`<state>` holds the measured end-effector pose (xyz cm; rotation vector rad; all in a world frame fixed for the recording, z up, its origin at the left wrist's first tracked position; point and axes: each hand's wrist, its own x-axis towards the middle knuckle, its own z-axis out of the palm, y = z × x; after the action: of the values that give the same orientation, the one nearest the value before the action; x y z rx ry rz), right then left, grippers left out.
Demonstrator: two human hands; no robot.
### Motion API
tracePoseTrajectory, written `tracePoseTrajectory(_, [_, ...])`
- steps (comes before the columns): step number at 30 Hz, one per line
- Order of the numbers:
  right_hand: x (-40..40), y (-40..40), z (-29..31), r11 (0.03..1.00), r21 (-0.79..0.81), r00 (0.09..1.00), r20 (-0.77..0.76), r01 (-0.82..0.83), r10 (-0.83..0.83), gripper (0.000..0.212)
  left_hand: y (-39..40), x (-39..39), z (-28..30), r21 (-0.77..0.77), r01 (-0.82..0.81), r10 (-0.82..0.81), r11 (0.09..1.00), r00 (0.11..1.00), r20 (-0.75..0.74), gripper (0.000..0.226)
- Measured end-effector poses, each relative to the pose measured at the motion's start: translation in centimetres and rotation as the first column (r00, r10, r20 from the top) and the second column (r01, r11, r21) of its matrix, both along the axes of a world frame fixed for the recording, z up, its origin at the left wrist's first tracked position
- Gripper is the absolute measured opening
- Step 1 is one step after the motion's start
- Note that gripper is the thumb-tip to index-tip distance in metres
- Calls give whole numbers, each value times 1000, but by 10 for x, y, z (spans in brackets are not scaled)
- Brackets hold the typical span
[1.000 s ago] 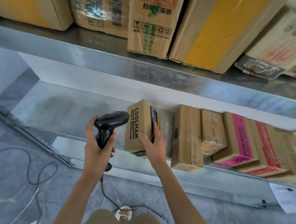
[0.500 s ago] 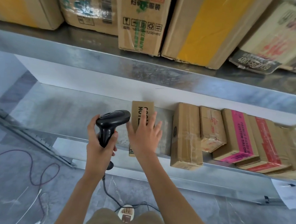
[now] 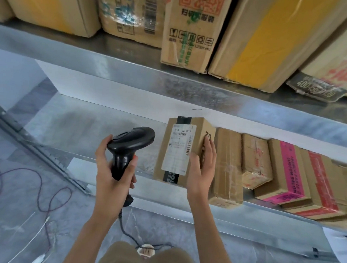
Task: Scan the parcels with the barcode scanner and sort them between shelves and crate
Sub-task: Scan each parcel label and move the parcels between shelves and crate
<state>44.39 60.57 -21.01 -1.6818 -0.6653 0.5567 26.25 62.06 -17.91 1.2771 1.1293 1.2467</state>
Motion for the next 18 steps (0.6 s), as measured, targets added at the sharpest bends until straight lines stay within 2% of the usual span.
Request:
tracePoseTrajectory(7, [4,-13,6,979,204,990,126,31,-58,61,-7,10,13,39,87,-86,995,996,-30,68])
tracePoseTrajectory(18, [8,-19,1,958,283,975,194,49,-108,61,-18,19,14,120,175,-162,977,981,-111,77])
